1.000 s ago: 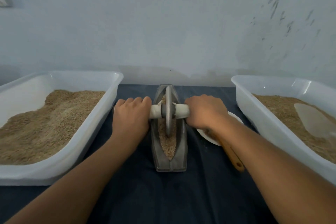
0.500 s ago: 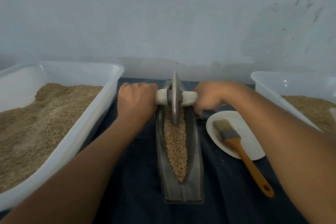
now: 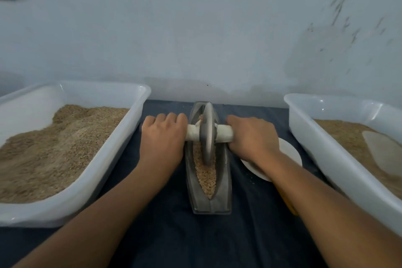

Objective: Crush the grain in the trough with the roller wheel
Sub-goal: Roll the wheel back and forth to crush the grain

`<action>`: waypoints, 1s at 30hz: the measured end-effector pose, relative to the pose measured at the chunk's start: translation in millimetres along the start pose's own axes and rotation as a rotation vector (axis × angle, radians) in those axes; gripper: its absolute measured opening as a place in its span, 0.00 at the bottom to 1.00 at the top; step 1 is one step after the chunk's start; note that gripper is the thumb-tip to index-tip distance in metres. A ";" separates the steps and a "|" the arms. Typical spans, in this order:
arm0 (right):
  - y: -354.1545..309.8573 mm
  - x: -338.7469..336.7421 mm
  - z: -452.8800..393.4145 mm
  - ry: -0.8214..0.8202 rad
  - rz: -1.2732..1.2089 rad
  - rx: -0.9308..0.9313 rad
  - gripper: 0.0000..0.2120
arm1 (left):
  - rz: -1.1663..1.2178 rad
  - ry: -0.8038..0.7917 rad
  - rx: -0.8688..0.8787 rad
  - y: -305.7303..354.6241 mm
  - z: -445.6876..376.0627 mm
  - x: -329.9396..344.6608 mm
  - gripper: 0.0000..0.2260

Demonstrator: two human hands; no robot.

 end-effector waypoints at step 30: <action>3.5 7.9 -31.7 -0.385 -0.020 0.076 0.09 | -0.008 -0.199 0.016 -6.6 -31.1 34.7 0.07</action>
Point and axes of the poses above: each hand's wrist, its own z-axis away from the middle knuckle, its own x-axis out of the palm, y = z × x, the point moved 7 cm from there along -z, towards the middle knuckle, and after that the axes turned 11 degrees about -z, right-handed, at the moved point
